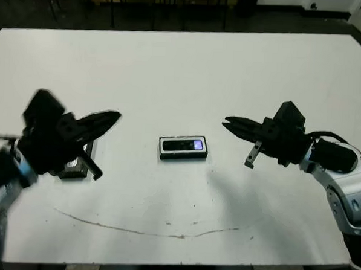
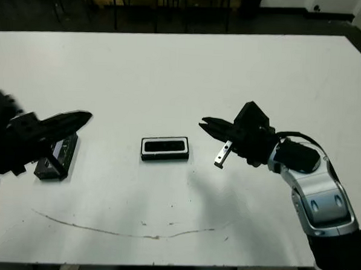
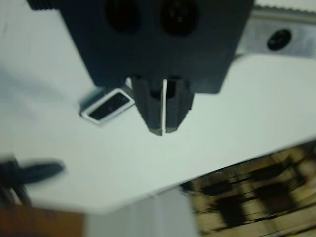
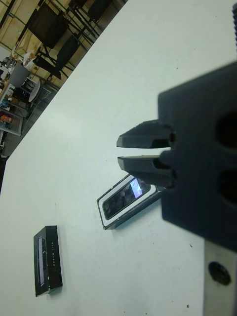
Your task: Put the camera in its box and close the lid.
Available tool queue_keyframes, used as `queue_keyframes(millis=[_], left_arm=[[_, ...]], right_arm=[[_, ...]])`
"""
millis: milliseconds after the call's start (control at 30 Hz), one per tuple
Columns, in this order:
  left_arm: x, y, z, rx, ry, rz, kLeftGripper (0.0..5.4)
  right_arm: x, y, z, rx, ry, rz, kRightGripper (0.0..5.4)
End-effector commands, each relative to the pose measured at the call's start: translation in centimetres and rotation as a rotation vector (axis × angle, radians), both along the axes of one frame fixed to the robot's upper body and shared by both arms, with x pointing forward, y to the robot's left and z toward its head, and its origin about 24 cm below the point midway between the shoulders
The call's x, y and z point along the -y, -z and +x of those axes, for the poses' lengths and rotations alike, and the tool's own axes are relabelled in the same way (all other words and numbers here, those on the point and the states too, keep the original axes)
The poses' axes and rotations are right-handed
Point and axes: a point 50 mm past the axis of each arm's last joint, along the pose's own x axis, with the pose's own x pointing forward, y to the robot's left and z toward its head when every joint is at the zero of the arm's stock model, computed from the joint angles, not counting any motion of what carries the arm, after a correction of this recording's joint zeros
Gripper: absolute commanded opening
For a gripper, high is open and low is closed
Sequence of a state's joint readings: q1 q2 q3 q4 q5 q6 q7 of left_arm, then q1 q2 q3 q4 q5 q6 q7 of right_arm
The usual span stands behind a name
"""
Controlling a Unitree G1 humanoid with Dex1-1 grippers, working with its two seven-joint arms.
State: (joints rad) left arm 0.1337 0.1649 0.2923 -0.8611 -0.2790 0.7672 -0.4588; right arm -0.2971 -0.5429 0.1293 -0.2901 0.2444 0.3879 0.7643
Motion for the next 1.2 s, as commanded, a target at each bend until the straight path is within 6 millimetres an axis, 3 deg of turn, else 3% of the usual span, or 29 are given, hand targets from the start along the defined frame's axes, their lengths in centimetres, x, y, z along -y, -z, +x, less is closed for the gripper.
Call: queue_keyframes(millis=[33, 200, 700, 1100, 1200], left_arm=[[-0.1, 1.9, -0.7, -0.043, -0.189, -0.111, 0.00], [0.5, 3.2, -1.1, -0.039, -0.313, -0.118, 0.45], [2.2, 4.6, -0.5, 0.065, -0.417, 0.025, 3.20], [1.2, 4.8, 0.6, 0.054, -0.515, -0.033, 5.39], [0.8, 4.9, 0.6, 0.034, -0.517, -0.031, 5.39]], right_arm=[[0.2, 0.7, -0.1, -0.030, 0.007, -0.006, 0.01], [0.1, 1.0, -0.1, -0.034, 0.014, -0.020, 0.00], [0.4, 3.0, 0.0, -0.098, 0.016, -0.029, 0.00], [0.5, 3.3, 0.1, -0.103, 0.013, -0.041, 0.00], [0.6, 3.4, 0.1, -0.111, 0.014, -0.032, 0.00]])
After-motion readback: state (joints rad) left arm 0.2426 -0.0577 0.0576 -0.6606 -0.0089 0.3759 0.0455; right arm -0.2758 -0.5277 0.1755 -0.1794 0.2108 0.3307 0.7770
